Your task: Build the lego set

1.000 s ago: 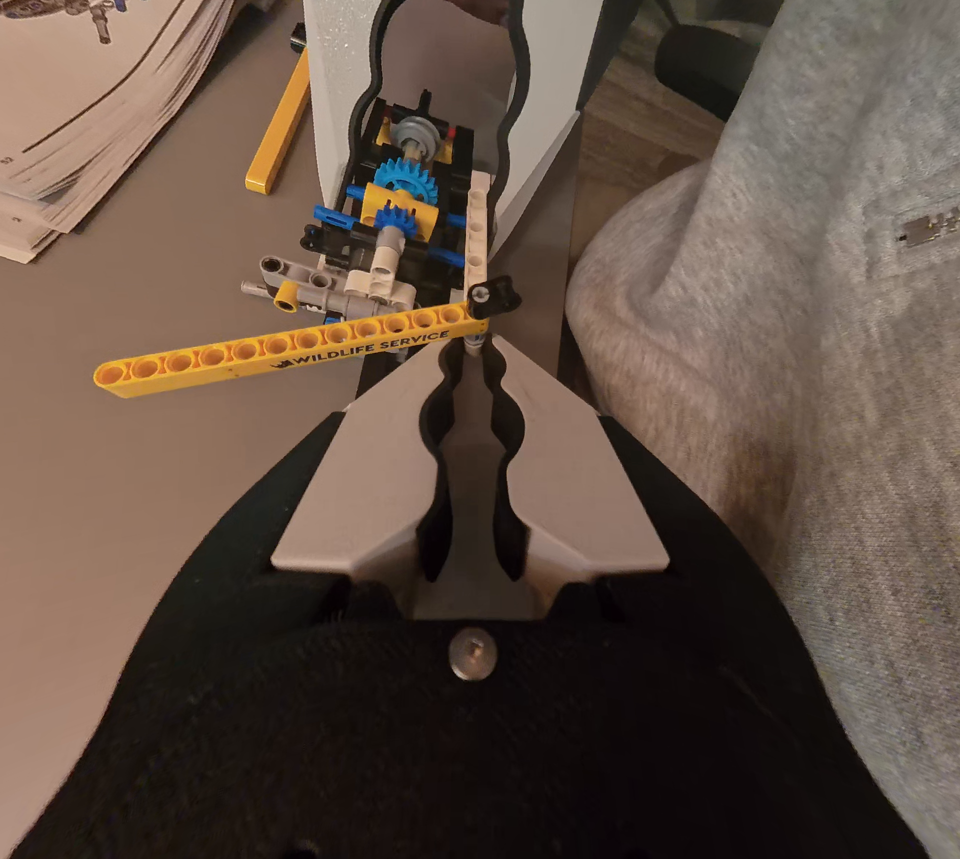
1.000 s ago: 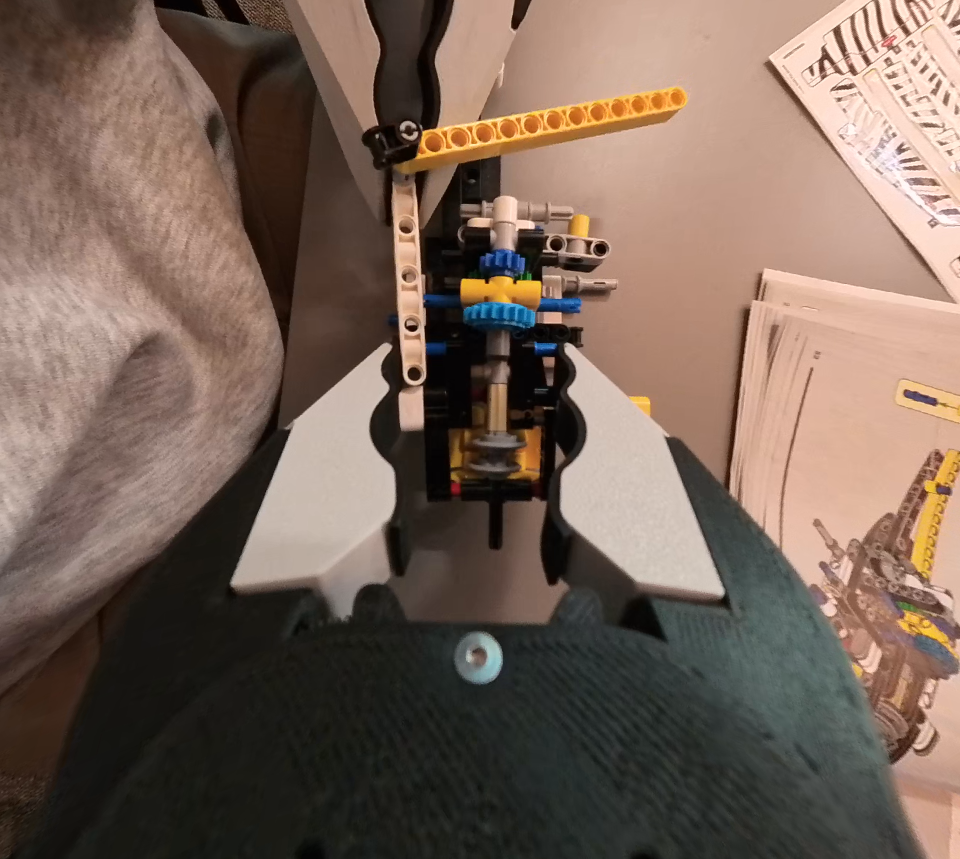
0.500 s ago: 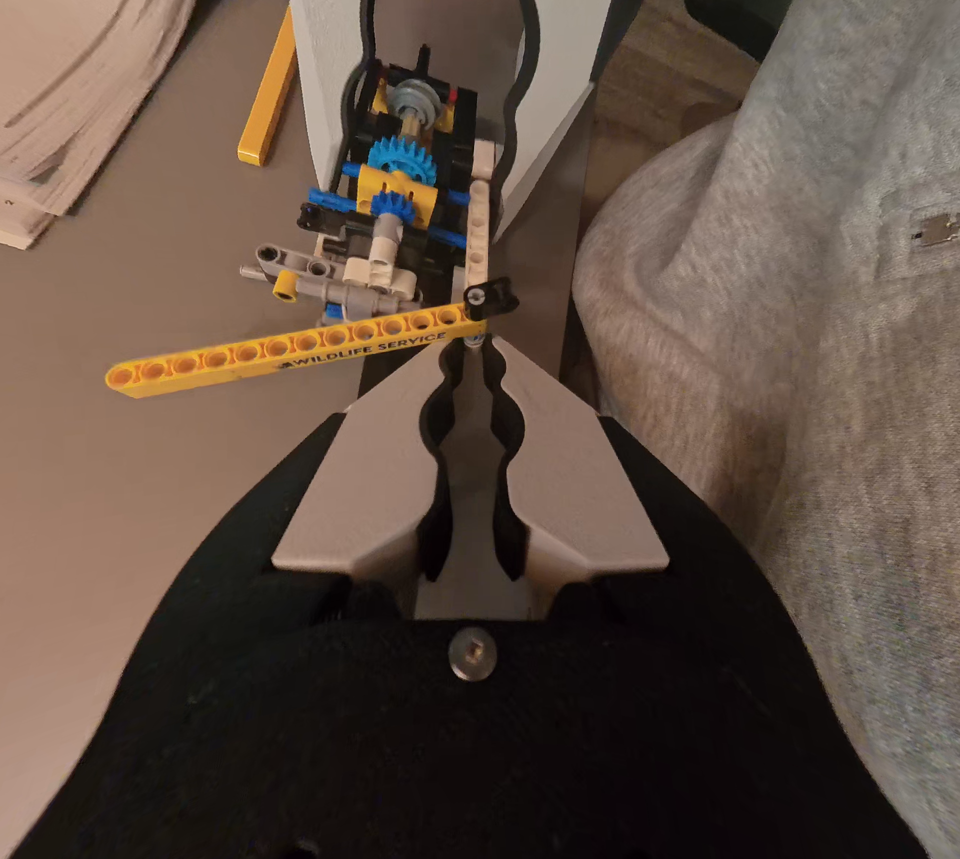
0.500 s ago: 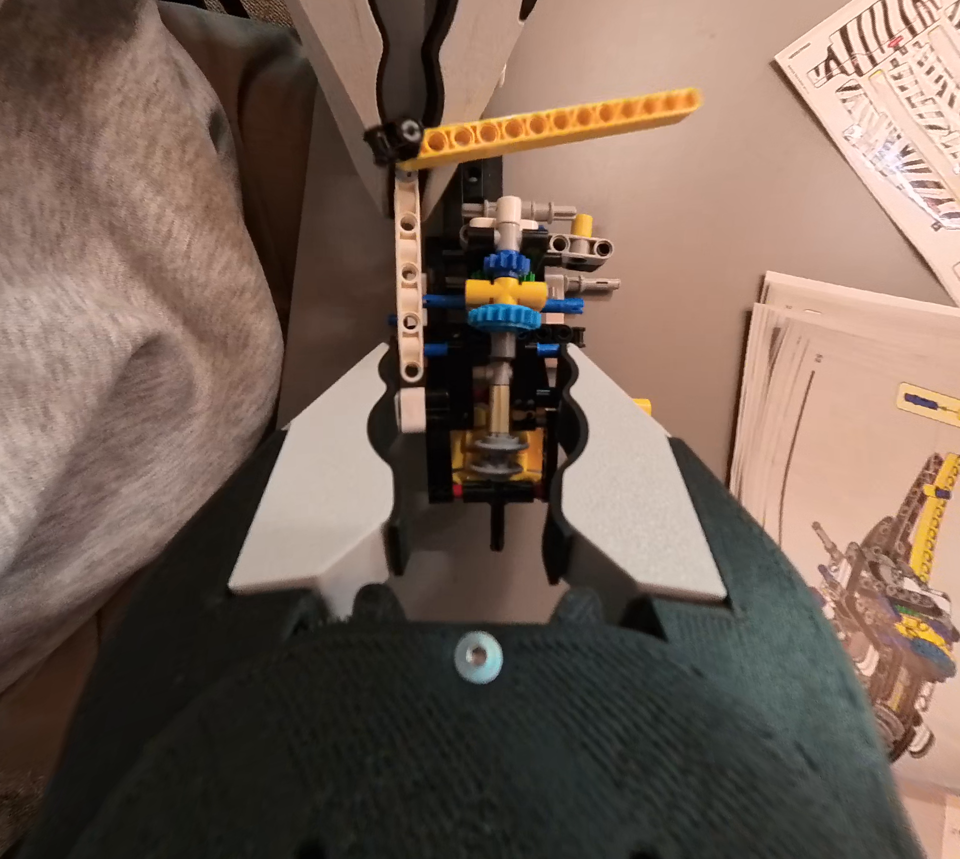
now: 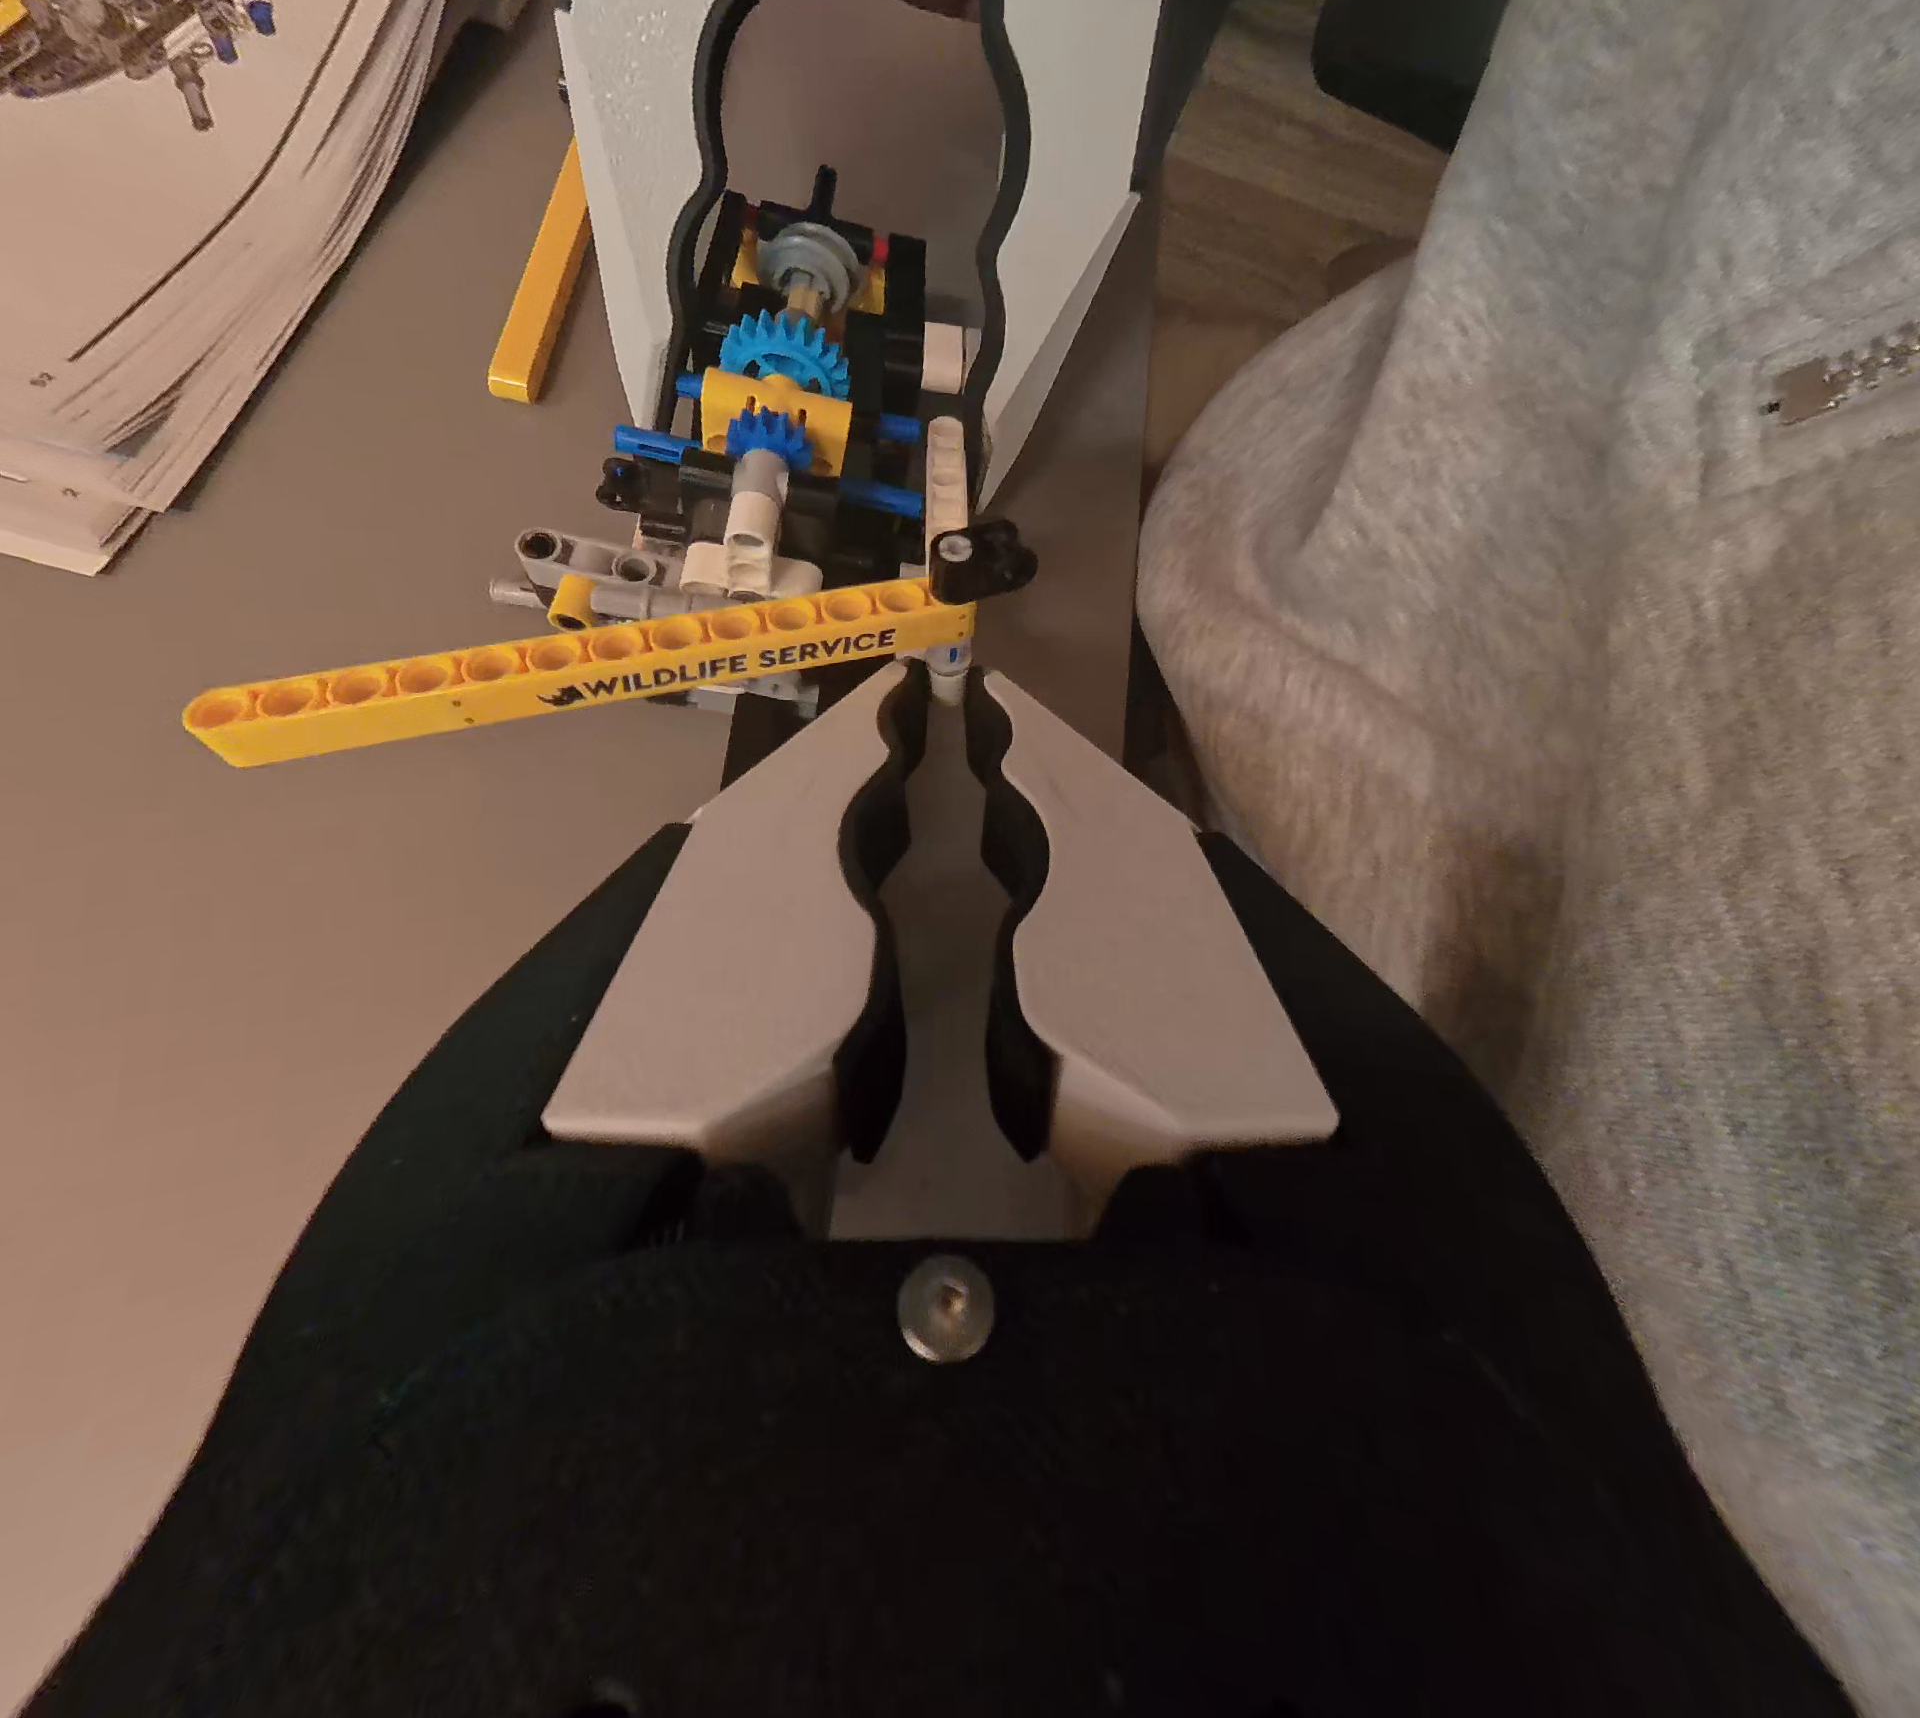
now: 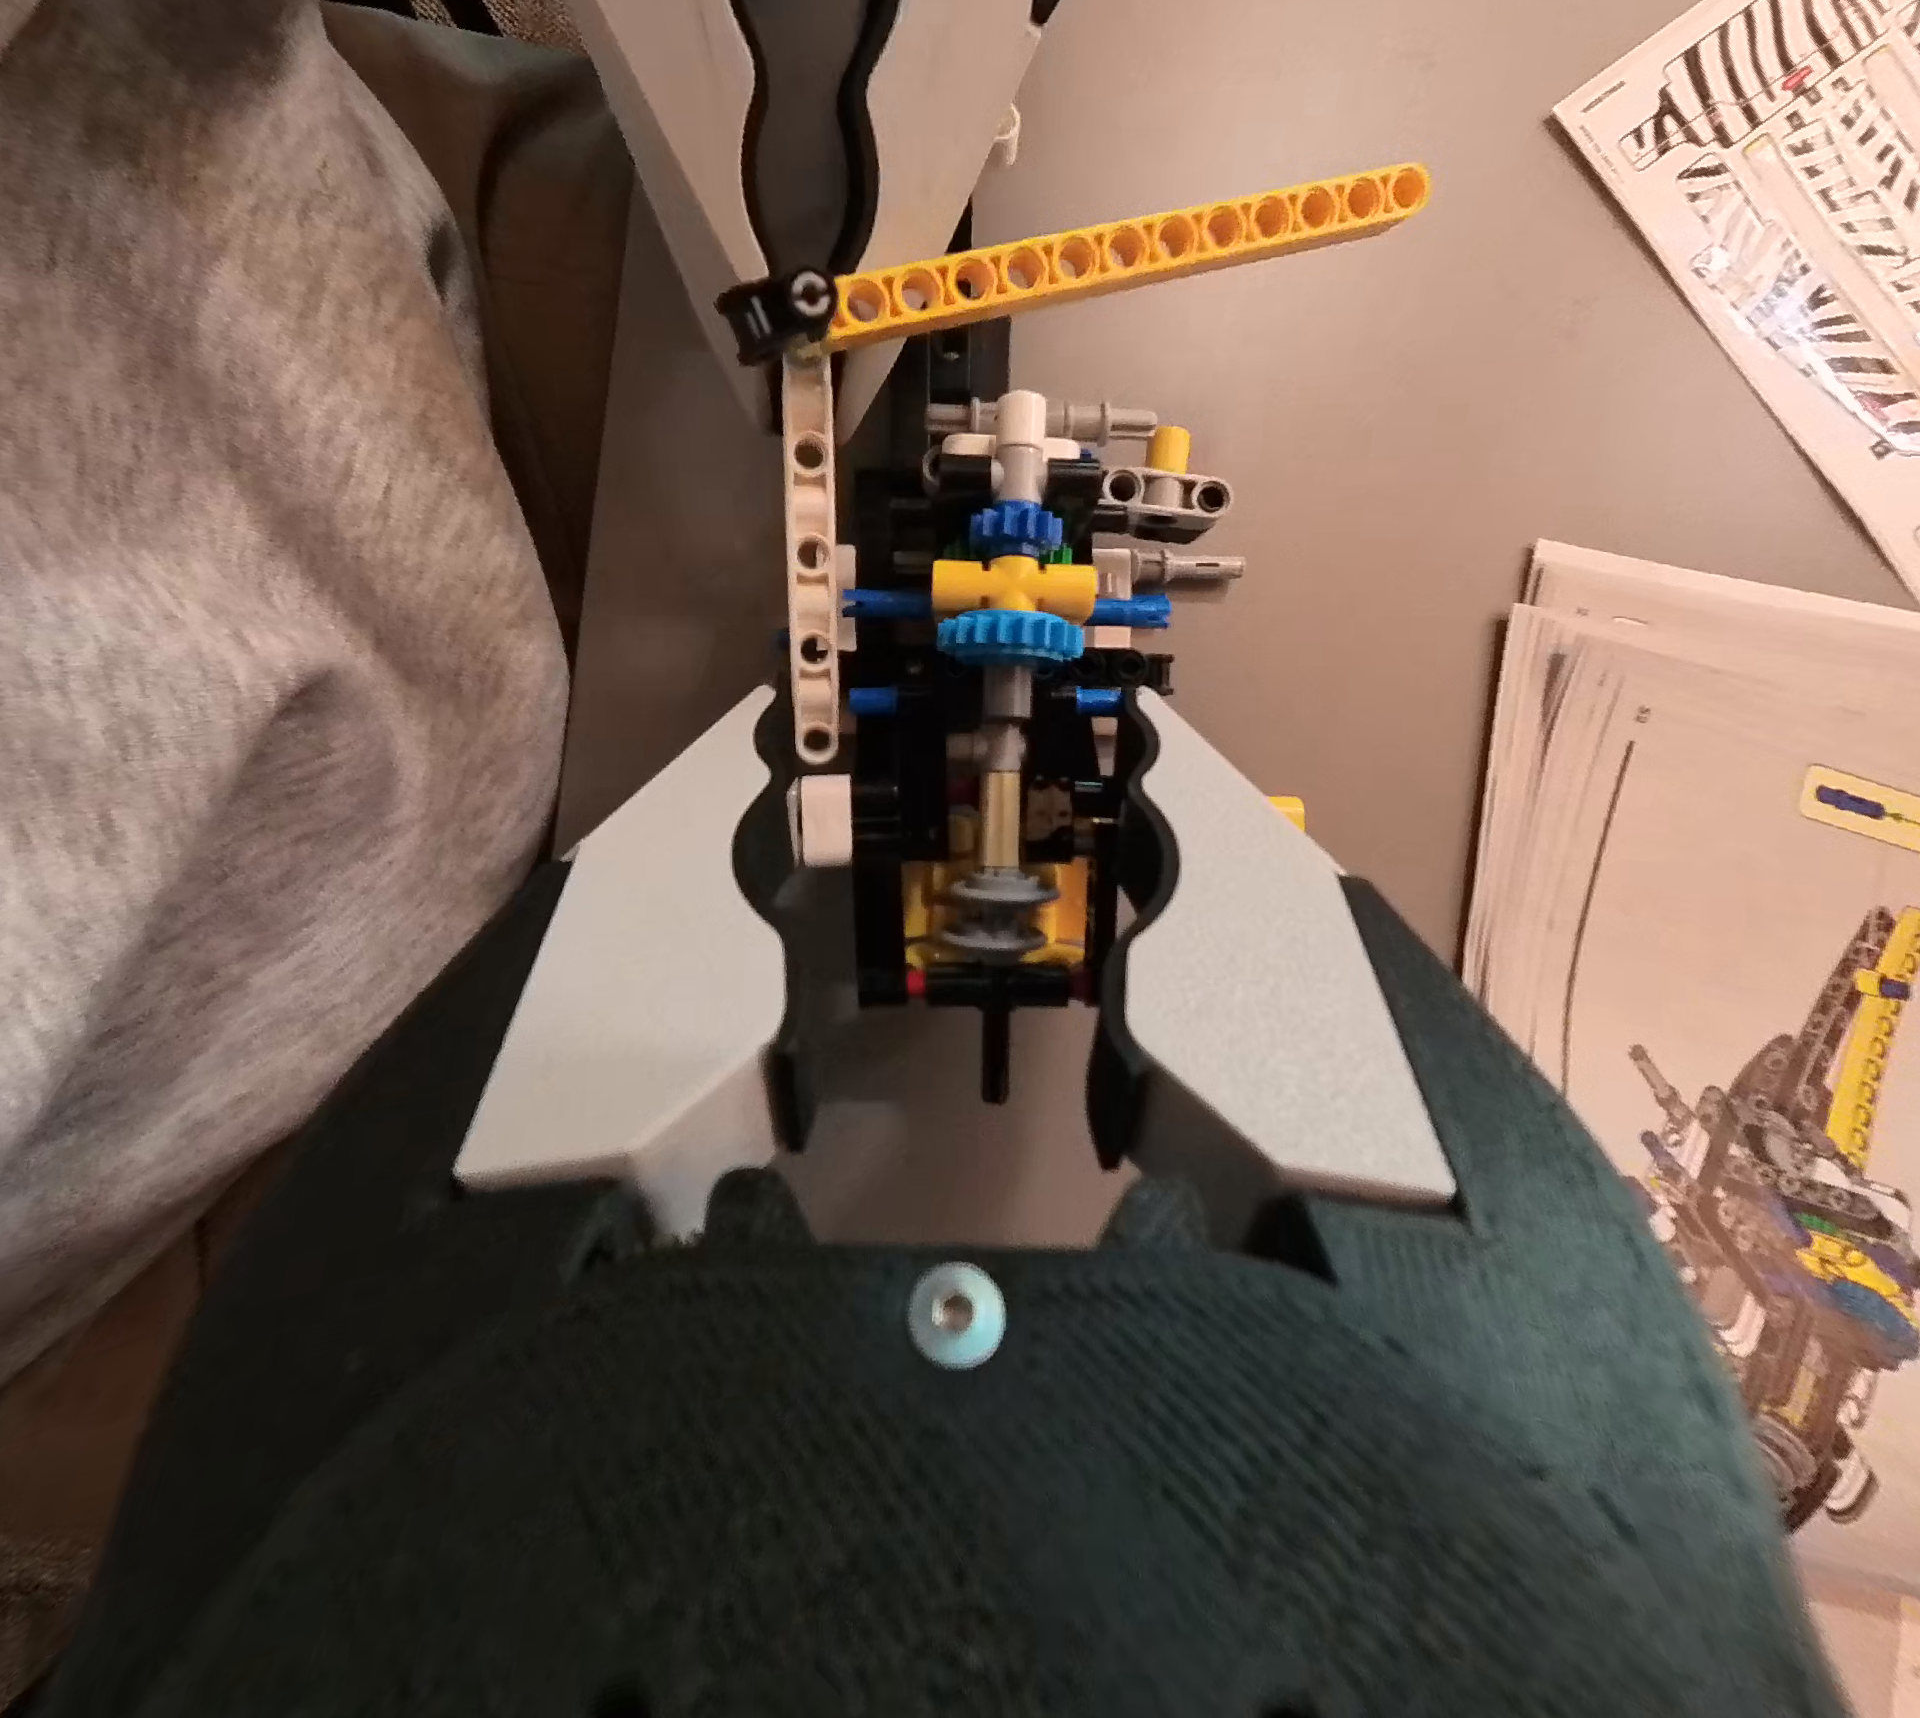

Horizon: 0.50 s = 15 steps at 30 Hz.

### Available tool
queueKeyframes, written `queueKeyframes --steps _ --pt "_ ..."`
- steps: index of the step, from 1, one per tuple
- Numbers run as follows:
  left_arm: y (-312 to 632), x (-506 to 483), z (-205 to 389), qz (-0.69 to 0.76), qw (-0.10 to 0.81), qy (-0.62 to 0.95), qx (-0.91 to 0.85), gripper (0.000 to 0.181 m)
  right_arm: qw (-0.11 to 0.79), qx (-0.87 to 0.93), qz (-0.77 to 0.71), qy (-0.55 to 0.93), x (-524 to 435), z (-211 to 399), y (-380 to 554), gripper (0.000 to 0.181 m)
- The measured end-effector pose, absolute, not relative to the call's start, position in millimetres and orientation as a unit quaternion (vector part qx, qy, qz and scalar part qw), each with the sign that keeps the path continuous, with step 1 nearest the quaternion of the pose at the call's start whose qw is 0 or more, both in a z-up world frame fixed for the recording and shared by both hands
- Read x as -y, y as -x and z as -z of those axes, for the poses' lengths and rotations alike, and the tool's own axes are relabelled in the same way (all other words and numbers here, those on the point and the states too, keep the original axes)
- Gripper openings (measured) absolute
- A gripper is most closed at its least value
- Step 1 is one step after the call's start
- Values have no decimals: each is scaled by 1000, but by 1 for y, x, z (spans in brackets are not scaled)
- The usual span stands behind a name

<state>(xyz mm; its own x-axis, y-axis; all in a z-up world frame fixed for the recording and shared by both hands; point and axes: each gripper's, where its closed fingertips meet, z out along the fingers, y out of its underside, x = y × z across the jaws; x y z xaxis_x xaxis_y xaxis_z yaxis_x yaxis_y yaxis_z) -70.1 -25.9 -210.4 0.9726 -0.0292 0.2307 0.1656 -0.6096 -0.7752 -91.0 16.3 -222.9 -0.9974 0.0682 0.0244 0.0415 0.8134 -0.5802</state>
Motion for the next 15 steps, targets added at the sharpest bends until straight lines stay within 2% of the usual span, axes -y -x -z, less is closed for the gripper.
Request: queueKeyframes --steps 15 --pt "73 26 202 120 474 871 38 6 19 952 -304 30 -13 222 92 61"
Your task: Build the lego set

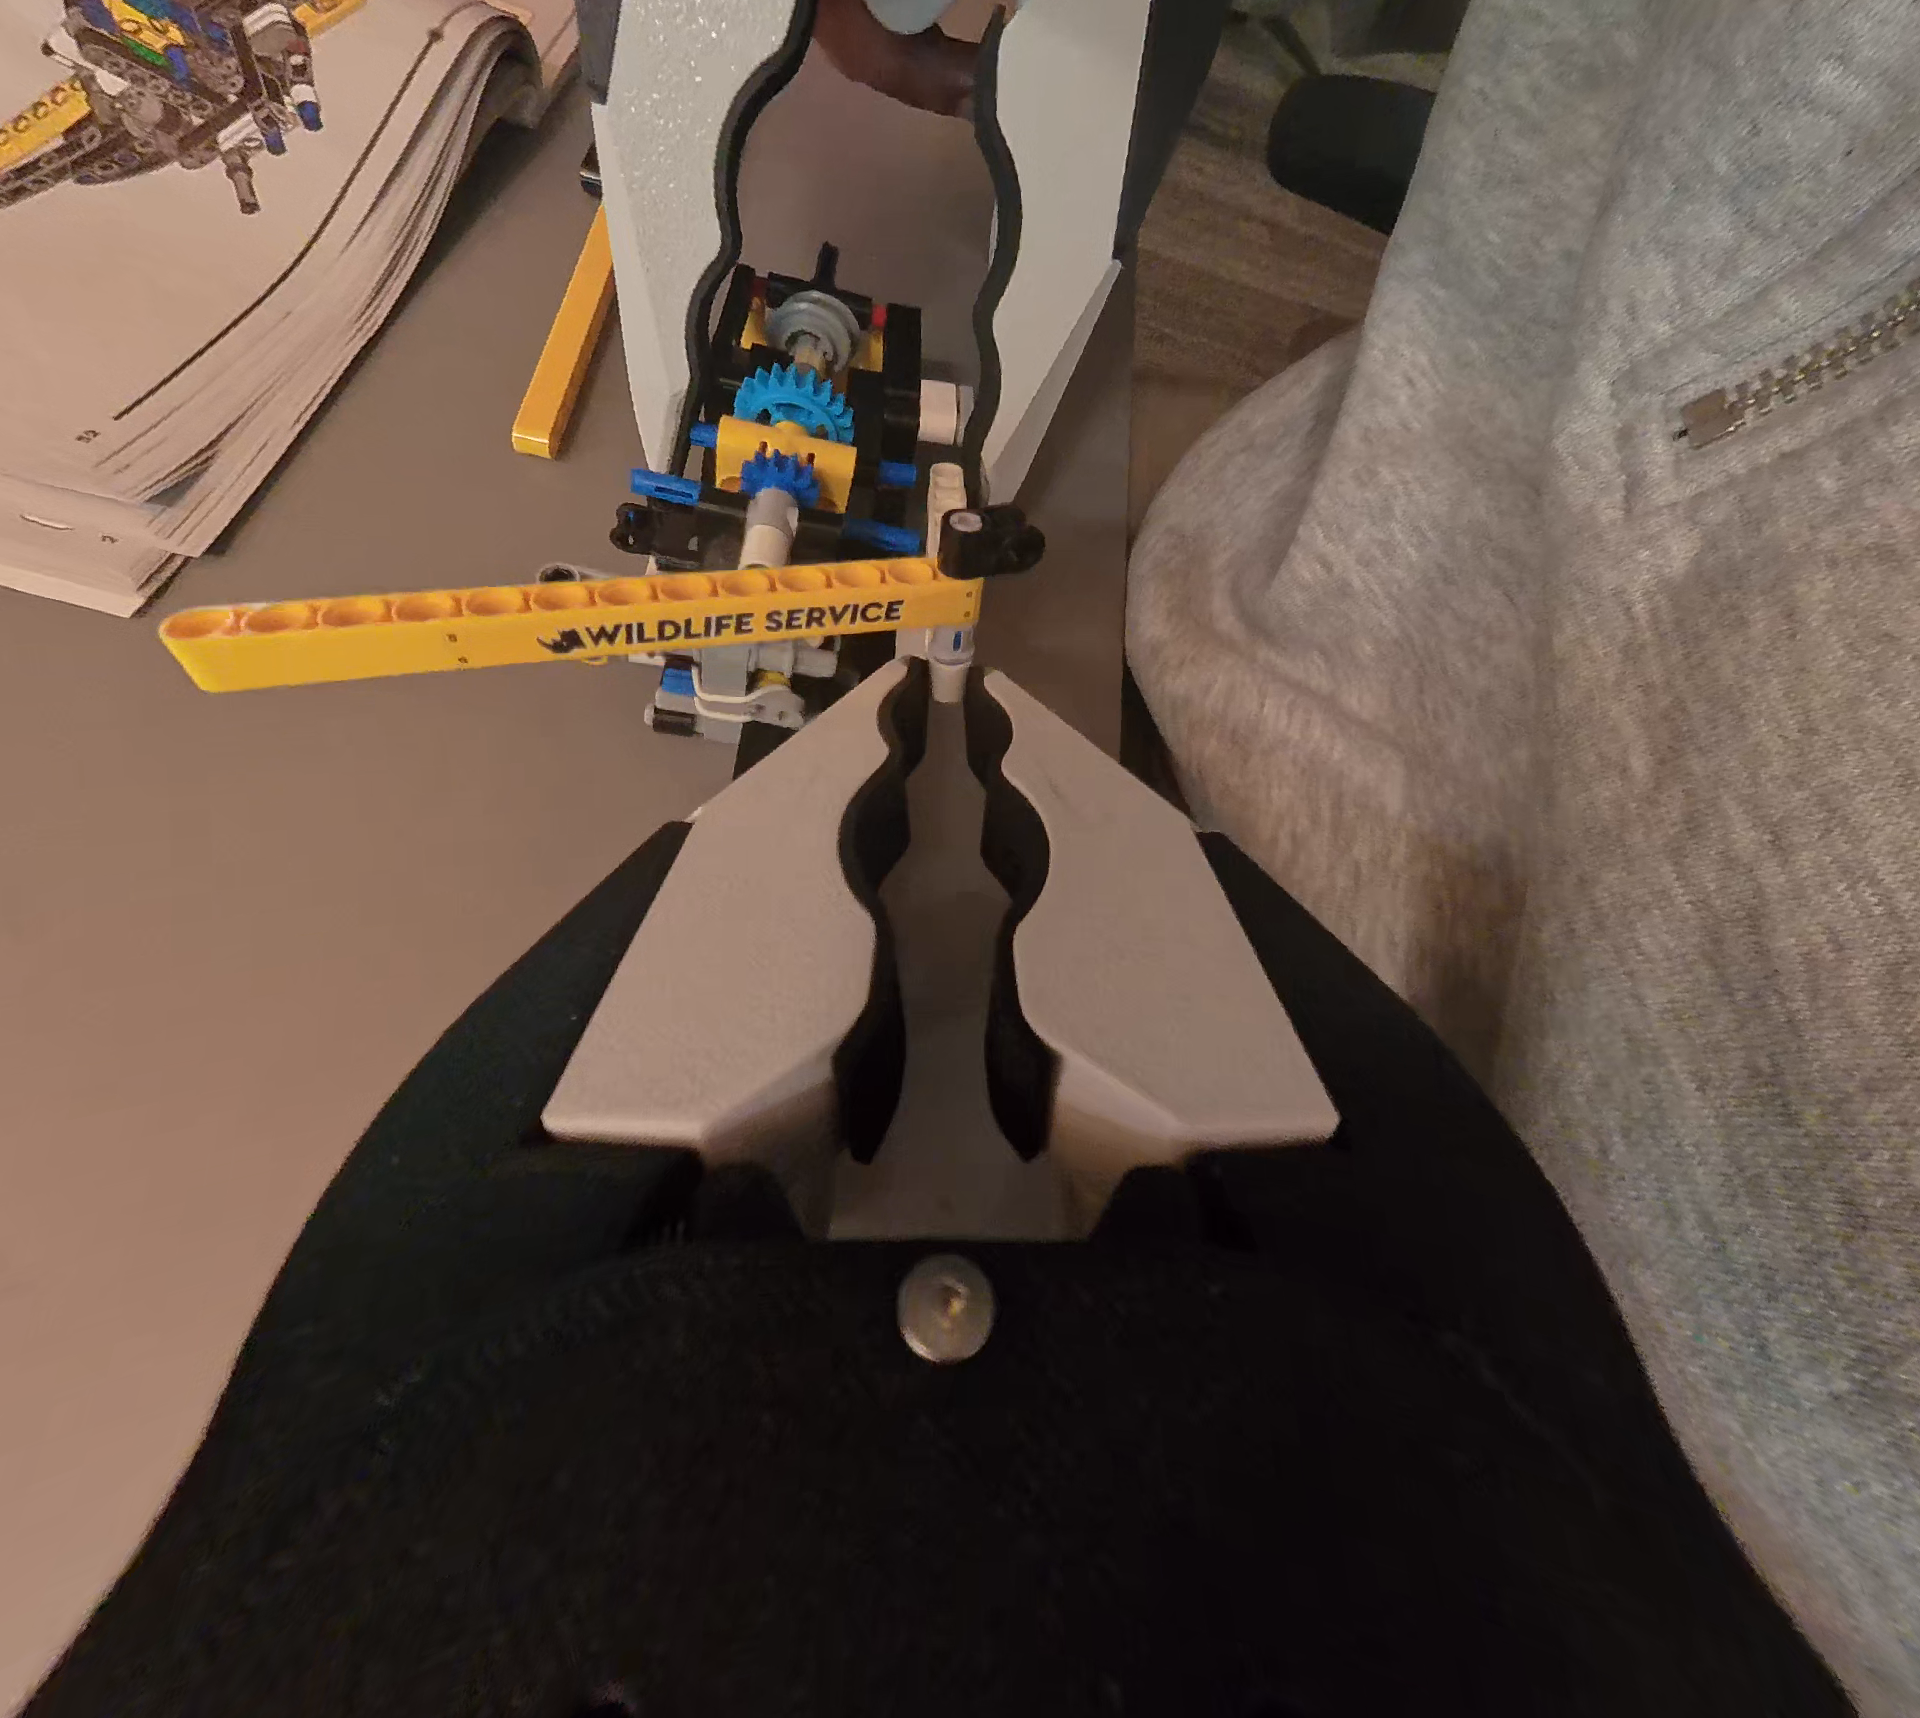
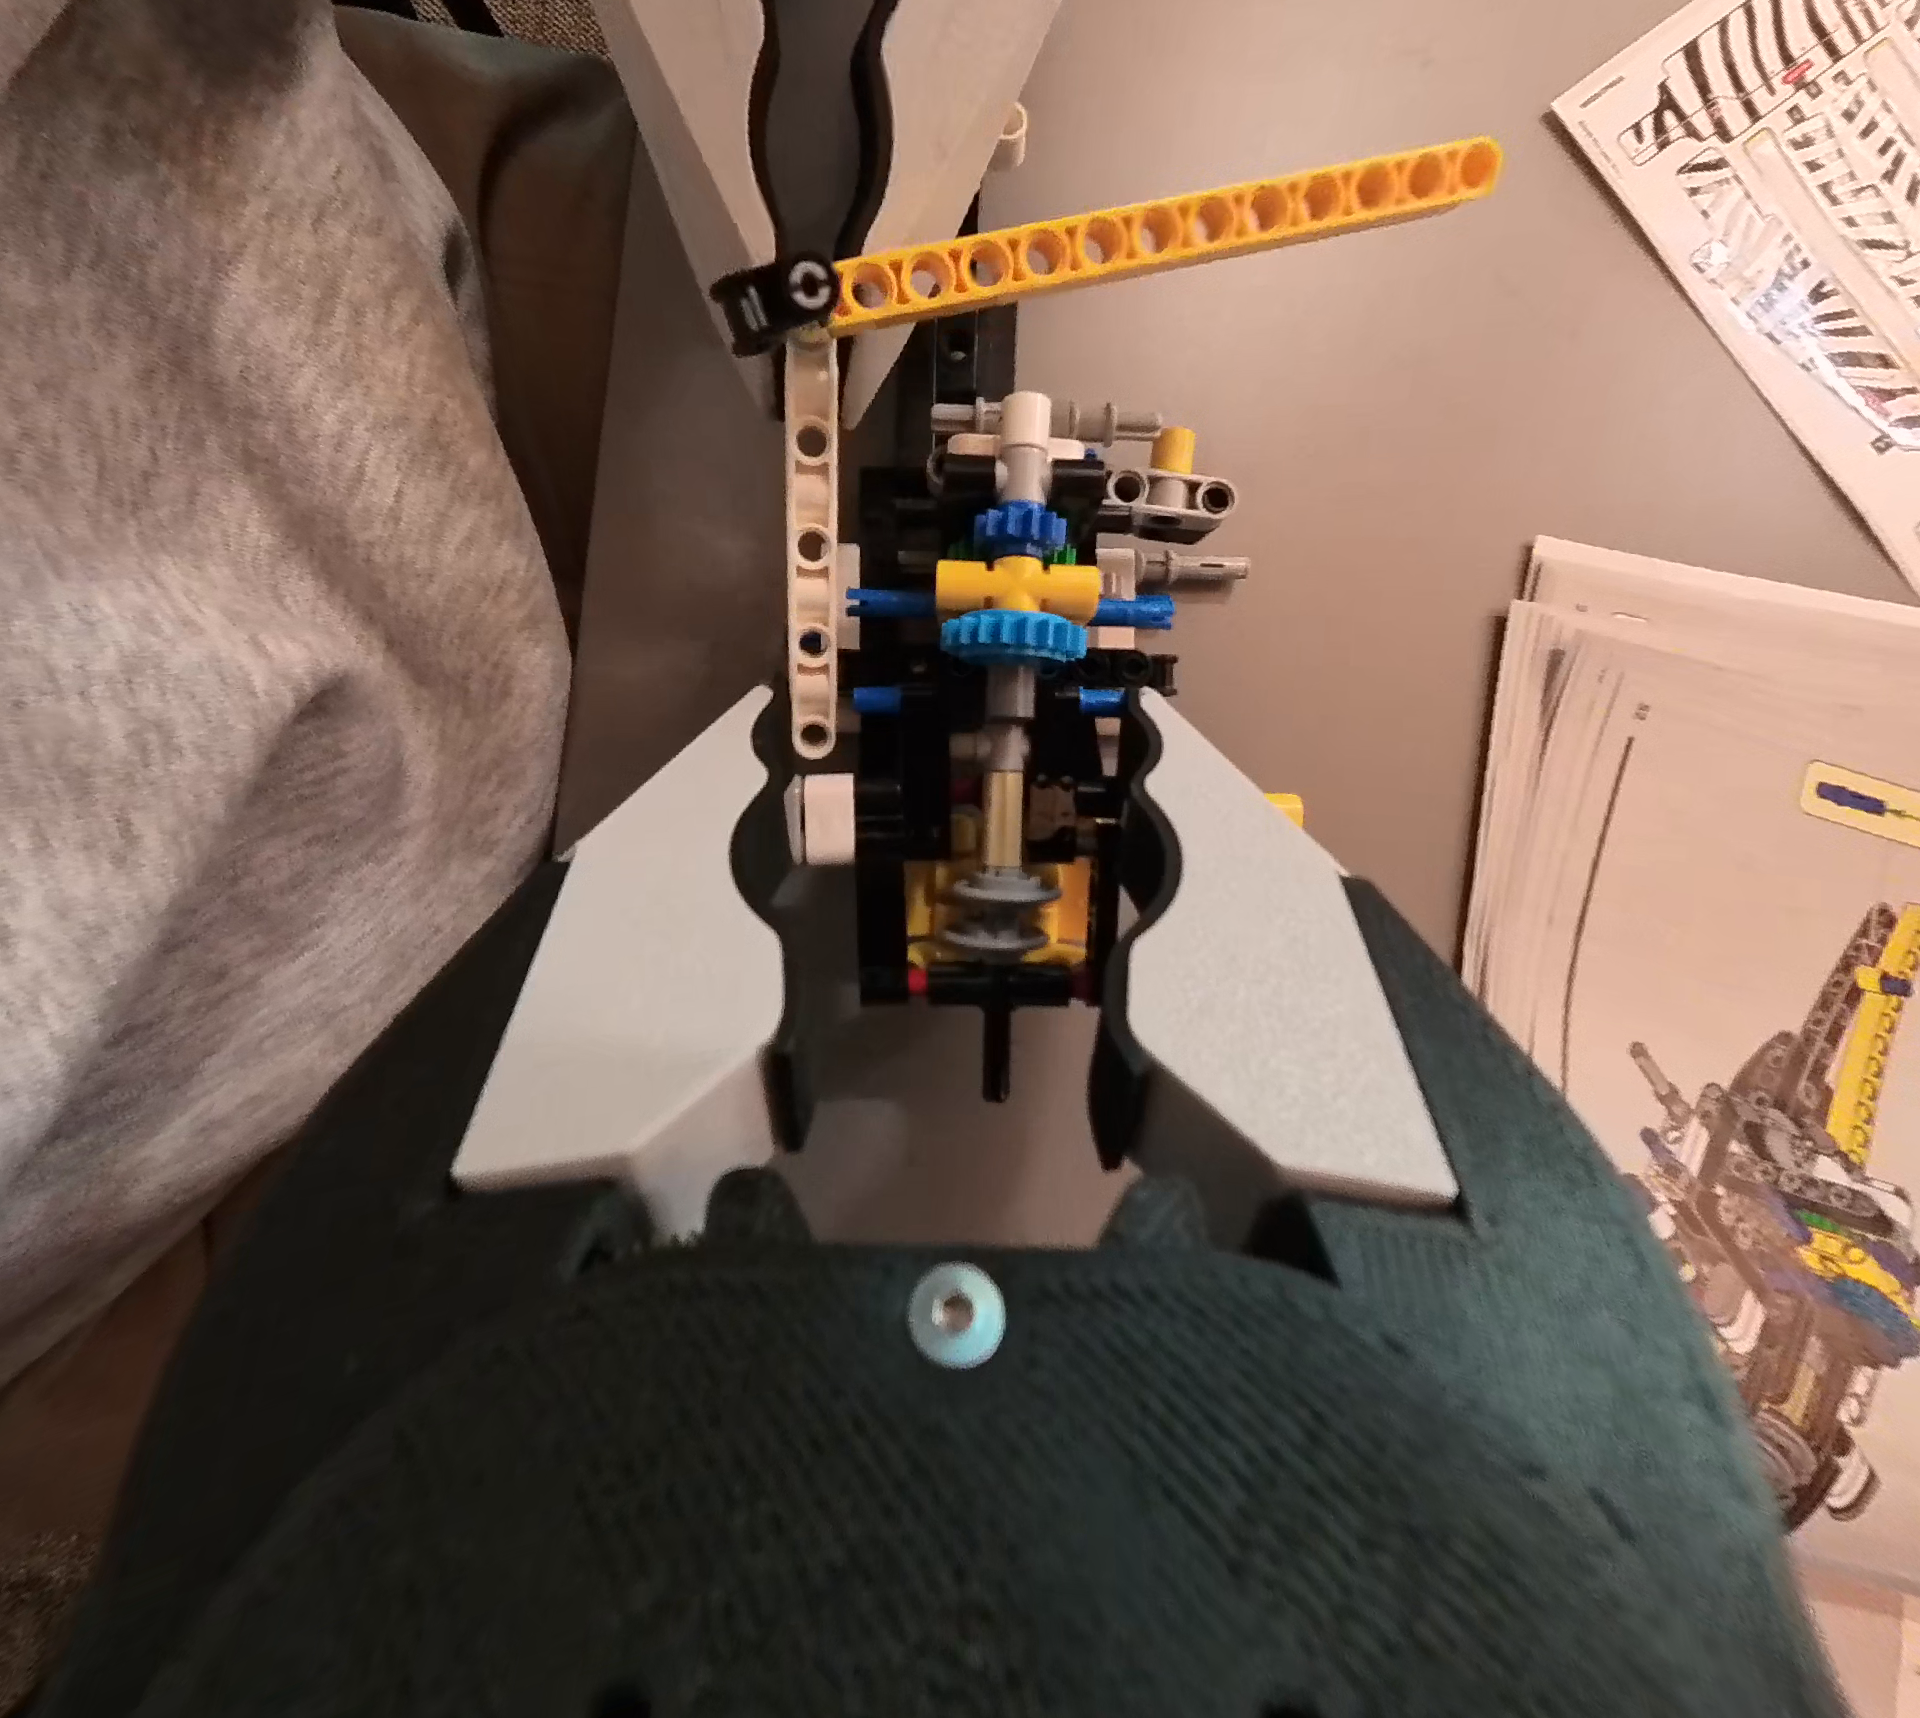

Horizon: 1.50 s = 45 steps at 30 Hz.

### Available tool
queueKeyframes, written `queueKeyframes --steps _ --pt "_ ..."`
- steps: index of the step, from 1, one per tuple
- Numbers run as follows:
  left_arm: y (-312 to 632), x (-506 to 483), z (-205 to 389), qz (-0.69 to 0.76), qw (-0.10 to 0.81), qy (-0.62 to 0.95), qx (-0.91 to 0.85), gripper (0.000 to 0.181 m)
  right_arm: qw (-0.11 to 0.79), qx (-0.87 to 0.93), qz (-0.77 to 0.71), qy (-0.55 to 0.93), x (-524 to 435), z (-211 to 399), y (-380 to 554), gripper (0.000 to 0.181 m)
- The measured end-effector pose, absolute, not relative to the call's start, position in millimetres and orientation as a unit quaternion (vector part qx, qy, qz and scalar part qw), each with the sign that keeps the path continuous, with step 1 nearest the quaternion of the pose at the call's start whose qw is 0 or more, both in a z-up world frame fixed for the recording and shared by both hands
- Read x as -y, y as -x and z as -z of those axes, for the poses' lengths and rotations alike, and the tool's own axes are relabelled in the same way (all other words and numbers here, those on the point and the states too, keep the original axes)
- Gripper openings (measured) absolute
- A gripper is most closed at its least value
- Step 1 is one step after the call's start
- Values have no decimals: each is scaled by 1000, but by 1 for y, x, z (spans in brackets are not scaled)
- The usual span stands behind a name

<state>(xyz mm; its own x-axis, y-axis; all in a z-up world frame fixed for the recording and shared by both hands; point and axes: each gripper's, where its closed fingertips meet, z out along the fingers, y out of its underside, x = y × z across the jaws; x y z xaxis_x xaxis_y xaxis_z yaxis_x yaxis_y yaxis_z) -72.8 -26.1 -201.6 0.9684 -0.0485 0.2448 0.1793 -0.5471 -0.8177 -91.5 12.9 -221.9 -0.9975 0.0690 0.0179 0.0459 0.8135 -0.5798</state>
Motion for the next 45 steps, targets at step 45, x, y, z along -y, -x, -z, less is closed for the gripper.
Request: queueKeyframes --steps 45 --pt "57 43 182 153 513 842 65 5 222 895 -368 117 -11 185 104 64"
